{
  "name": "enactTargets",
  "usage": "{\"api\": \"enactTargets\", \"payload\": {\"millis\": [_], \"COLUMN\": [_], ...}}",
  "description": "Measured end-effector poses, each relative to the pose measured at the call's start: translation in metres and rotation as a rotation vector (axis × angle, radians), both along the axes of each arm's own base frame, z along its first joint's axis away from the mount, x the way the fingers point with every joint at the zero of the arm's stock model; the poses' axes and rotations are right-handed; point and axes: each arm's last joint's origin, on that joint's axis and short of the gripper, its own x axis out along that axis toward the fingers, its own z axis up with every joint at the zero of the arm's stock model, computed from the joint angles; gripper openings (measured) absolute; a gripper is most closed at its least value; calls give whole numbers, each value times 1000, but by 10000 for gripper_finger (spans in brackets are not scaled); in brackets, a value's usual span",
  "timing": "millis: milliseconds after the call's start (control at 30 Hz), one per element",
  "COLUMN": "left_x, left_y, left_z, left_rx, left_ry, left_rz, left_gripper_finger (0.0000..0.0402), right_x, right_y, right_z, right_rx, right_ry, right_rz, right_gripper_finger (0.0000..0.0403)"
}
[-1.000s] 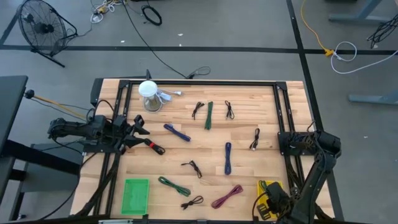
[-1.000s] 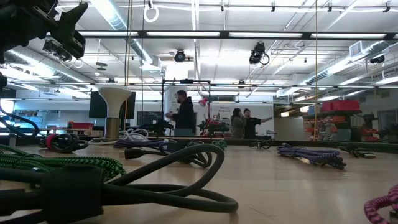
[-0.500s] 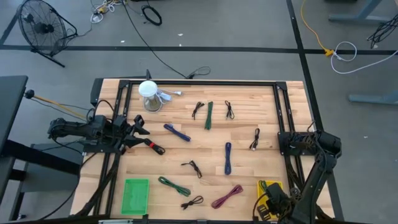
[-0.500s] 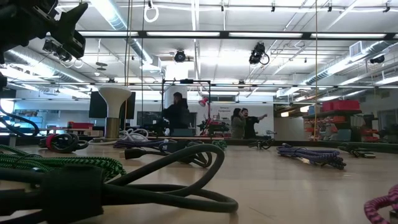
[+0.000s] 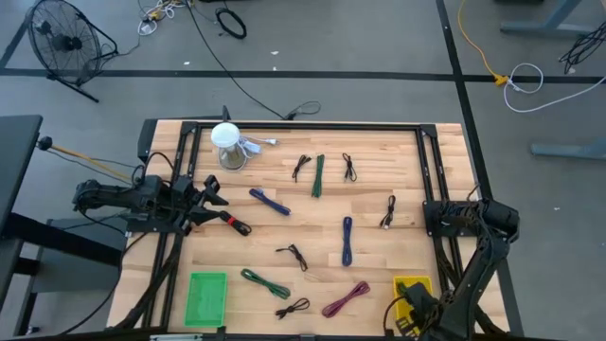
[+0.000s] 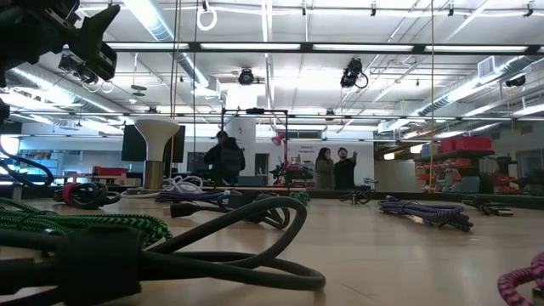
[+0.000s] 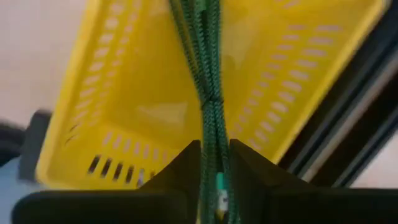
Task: Pick & Place USB Port
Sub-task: Put the black green charger cable into the yellow bin, then put the black charger cable into the green bin
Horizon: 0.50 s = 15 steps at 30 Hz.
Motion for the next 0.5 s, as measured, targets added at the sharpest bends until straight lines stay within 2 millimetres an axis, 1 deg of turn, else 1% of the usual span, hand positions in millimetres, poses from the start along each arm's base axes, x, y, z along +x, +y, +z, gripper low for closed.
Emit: {"api": "enactTargets", "payload": {"millis": [133,233,367,500], "left_x": [0,0,0,0], "left_y": [0,0,0,0], "left_z": [0,0,0,0], "left_rx": [0,0,0,1], "left_ry": [0,0,0,1], "left_rz": [0,0,0,0], "left_gripper_finger": [177,177,177,177], "right_x": [0,0,0,3], "right_y": [-5,-11,-17,-29], "right_z": [4,12,25,32], "right_rx": [-37,-61,-71,-175], "right_ry": [-10,-56,-156,-234], "right_rz": [13,2,-10,28], "right_gripper_finger": [37,19,10,10]}}
